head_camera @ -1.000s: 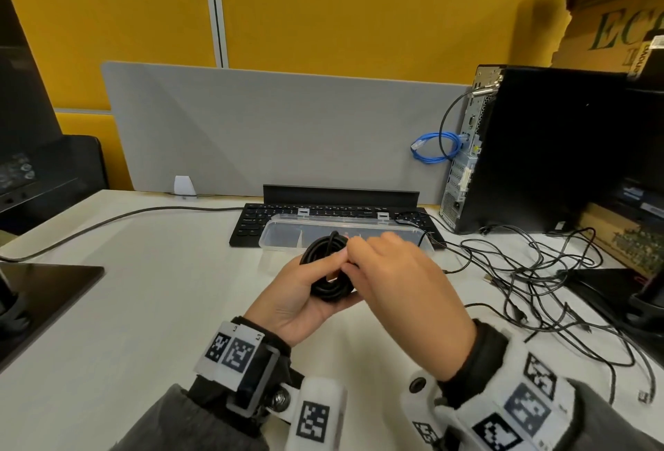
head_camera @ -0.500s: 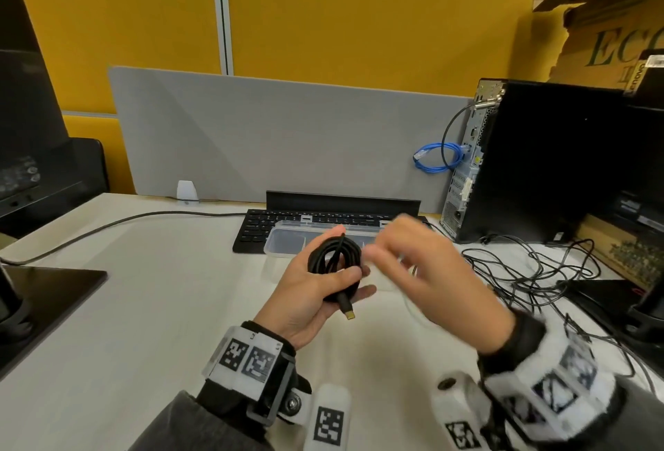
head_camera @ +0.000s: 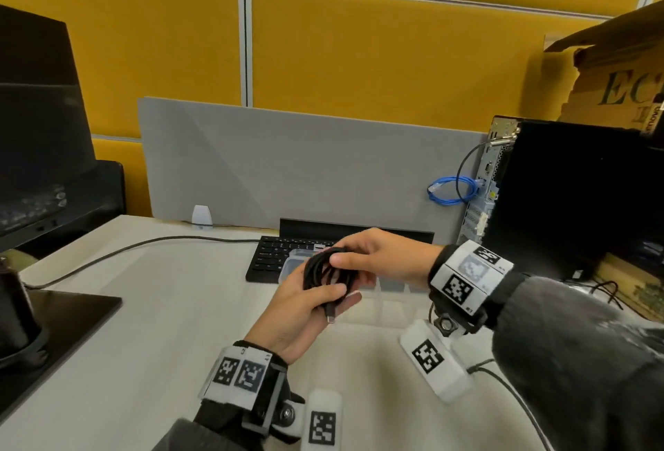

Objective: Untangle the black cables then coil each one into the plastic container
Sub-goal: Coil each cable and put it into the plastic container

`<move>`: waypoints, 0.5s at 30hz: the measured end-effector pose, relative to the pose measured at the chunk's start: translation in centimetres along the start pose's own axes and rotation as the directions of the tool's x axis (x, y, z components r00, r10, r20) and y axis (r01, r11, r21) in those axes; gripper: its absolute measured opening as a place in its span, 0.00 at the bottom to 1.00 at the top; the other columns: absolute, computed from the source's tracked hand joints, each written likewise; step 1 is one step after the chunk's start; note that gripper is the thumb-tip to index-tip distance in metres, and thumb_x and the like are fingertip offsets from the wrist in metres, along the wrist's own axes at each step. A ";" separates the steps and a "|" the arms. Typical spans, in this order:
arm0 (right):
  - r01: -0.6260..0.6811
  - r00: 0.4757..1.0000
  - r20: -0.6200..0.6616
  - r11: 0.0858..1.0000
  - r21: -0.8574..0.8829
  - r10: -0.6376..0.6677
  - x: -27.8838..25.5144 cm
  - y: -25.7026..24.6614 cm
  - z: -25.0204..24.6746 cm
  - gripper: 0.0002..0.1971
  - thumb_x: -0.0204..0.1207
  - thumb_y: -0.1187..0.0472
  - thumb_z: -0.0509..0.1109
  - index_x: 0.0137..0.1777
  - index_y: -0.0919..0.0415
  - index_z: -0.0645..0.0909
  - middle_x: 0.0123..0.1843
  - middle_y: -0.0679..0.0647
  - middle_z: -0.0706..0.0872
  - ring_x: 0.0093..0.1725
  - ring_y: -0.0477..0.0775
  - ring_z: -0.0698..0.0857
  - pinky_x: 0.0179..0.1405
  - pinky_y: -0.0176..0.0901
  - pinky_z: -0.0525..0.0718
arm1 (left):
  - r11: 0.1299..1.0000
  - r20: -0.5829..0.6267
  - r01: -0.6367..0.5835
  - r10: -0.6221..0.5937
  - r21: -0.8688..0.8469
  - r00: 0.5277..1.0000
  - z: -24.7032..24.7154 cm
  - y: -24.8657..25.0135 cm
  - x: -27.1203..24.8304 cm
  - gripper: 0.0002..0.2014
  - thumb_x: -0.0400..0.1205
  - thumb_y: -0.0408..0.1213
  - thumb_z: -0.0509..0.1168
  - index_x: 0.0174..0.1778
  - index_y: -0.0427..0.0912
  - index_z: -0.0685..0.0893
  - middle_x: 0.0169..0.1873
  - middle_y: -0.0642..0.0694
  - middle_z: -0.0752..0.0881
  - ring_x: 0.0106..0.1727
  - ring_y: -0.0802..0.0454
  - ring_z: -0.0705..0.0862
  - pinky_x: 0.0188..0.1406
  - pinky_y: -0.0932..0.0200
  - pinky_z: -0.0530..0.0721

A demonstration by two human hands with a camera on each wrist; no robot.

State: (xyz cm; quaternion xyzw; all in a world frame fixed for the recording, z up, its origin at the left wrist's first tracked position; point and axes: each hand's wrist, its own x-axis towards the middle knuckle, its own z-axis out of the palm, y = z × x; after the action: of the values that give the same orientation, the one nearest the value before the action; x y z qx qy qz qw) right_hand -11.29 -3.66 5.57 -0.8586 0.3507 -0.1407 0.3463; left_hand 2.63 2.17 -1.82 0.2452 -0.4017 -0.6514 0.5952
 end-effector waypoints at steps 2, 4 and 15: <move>-0.016 0.994 -0.111 0.999 0.035 0.020 2.5 0.4 -0.3 0.13 0.83 0.59 0.61 0.56 0.70 0.79 0.36 0.57 0.81 0.25 0.41 0.76 0.26 0.31 0.75 | 0.999 -0.072 -0.036 0.038 0.042 0.997 -0.6 1.0 1.3 0.21 0.79 0.17 0.57 0.67 0.37 0.75 0.61 0.36 0.84 0.60 0.43 0.84 0.60 0.49 0.83; -0.029 0.980 -0.196 0.999 -0.013 0.026 5.0 0.8 -0.1 0.11 0.84 0.60 0.60 0.54 0.68 0.78 0.31 0.54 0.78 0.19 0.38 0.75 0.24 0.32 0.75 | 0.988 -0.158 -0.047 0.070 0.145 0.985 -1.6 1.9 2.6 0.19 0.81 0.19 0.57 0.66 0.36 0.76 0.60 0.38 0.84 0.58 0.48 0.83 0.56 0.55 0.82; -0.197 0.975 0.007 0.876 -0.440 0.223 11.6 3.9 3.3 0.12 0.82 0.58 0.62 0.60 0.62 0.81 0.45 0.58 0.87 0.34 0.51 0.82 0.34 0.39 0.78 | 0.767 -0.410 0.179 0.117 0.616 0.905 -8.6 1.2 4.5 0.15 0.84 0.28 0.59 0.66 0.38 0.79 0.55 0.44 0.83 0.55 0.49 0.80 0.42 0.61 0.81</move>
State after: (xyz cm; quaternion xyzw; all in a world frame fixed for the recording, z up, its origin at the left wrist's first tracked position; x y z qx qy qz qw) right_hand -3.34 -12.19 0.47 -0.8748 0.4543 0.0045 0.1681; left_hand 9.44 -4.21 -4.95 0.5757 -0.4556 -0.4153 0.5371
